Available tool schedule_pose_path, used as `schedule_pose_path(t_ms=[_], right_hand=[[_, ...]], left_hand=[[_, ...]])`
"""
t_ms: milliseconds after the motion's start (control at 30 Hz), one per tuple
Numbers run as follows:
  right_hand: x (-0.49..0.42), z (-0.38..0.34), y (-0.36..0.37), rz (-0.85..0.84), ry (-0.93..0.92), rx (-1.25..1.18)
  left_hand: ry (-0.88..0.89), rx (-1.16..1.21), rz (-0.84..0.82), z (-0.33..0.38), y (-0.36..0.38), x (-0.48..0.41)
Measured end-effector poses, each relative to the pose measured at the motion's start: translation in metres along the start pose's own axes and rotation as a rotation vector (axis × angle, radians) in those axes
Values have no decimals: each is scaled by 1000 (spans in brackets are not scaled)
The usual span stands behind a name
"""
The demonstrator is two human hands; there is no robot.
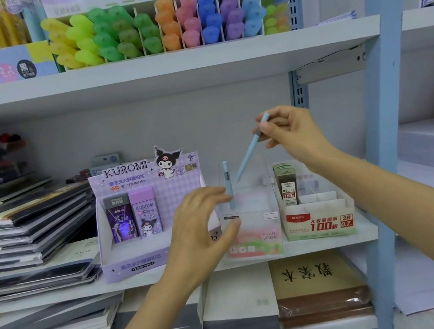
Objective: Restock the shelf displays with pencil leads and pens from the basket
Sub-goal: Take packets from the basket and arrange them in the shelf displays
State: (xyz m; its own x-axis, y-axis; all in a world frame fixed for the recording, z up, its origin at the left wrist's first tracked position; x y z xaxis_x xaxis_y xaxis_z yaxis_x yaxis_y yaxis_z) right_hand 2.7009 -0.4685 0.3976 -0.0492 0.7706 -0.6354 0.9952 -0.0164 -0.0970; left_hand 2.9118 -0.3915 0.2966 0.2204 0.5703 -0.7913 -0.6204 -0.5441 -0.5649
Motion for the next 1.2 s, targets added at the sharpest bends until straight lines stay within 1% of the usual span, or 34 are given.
schedule_pose_path(t_ms=[33, 100, 200, 333, 433, 533, 667, 800, 900, 1033, 1133, 1200], right_hand=[[2, 5, 2, -11, 14, 54], [7, 15, 13, -46, 28, 139], [8, 25, 32, -98, -19, 243], [4, 29, 44, -182, -88, 401], [-2, 28, 41, -246, -77, 440], [-6, 29, 40, -282, -47, 423], [-12, 33, 45, -226, -53, 391], [-18, 39, 50, -145, -134, 474], [-18, 45, 54, -176, -137, 578], [-13, 41, 55, -173, -132, 592], [12, 23, 48, -90, -230, 478], [44, 9, 43, -87, -315, 328]], left_hand=[[45, -50, -29, -2, 4, 4], [99, -106, -29, -5, 10, 10], [131, -122, 13, -5, 14, 10], [137, -154, 25, -2, 16, 9], [137, -169, 20, -1, 15, 8], [139, -184, 15, -1, 14, 7], [135, -207, 21, 3, 13, 8], [125, -215, 18, 3, 14, 8], [119, -211, 14, 5, 15, 7], [93, -191, -7, 8, 16, 8], [87, -191, -9, 11, 18, 16], [80, -198, 55, 12, 19, 31]])
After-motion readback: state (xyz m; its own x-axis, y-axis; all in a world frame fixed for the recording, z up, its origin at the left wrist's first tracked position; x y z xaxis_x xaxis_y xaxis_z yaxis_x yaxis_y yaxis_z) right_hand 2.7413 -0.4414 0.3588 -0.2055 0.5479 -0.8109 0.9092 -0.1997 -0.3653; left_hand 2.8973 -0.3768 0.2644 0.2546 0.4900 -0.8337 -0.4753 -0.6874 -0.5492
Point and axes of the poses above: each hand's wrist, its own x-axis away from the middle knuckle, its own y-axis out of the palm, z = x × y, the point moved 2 cm from there along -x, towards the middle knuckle, and after that the axes turned 4 degrees about -x, right-handed, at the moved point
